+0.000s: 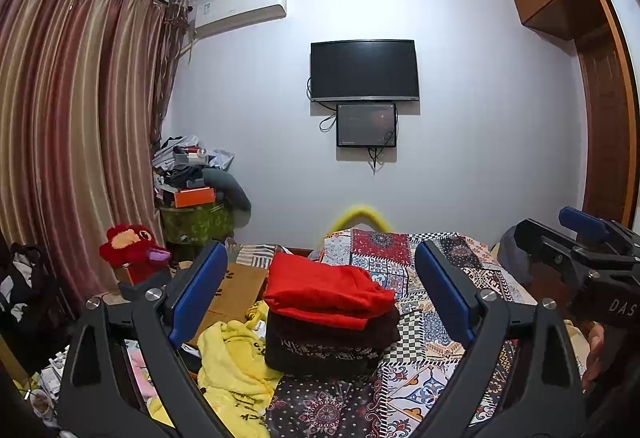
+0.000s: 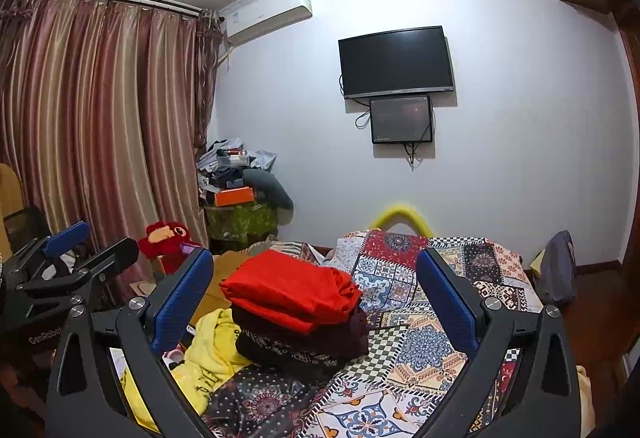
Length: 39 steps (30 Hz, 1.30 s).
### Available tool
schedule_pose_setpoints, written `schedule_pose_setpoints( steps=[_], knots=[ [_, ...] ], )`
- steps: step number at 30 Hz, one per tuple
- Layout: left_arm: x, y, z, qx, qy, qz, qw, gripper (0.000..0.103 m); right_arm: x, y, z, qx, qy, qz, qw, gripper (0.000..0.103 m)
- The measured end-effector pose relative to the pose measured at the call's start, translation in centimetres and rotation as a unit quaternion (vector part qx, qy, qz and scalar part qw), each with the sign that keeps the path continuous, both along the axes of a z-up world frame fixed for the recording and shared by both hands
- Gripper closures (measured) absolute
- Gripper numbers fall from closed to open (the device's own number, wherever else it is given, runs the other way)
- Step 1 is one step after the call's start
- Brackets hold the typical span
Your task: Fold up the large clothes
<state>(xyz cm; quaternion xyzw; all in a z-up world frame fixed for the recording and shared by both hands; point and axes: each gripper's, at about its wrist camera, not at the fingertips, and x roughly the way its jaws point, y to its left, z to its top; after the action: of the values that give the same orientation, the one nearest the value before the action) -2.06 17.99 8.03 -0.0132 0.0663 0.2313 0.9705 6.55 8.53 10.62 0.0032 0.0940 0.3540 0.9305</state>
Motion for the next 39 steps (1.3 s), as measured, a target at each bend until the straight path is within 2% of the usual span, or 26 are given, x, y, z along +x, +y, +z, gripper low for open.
schedule_pose_setpoints(
  steps=[10, 25, 39],
  knots=[
    [-0.1, 0.5, -0.6, -0.002, 0.003, 0.000, 1.0000, 0.008, 0.0, 0.1, -0.1, 0.001, 0.001, 0.000, 1.000, 0.002],
    [0.2, 1.0, -0.9, -0.007, 0.008, -0.030, 0.9995, 0.003, 0.1, 0.2, -0.1, 0.004, 0.004, -0.002, 1.000, 0.002],
    [0.6, 1.5, -1.0, -0.018, 0.009, -0.031, 0.9993, 0.001, 0.3, 0.1, -0.4, 0.004, 0.007, -0.006, 1.000, 0.002]
  ],
)
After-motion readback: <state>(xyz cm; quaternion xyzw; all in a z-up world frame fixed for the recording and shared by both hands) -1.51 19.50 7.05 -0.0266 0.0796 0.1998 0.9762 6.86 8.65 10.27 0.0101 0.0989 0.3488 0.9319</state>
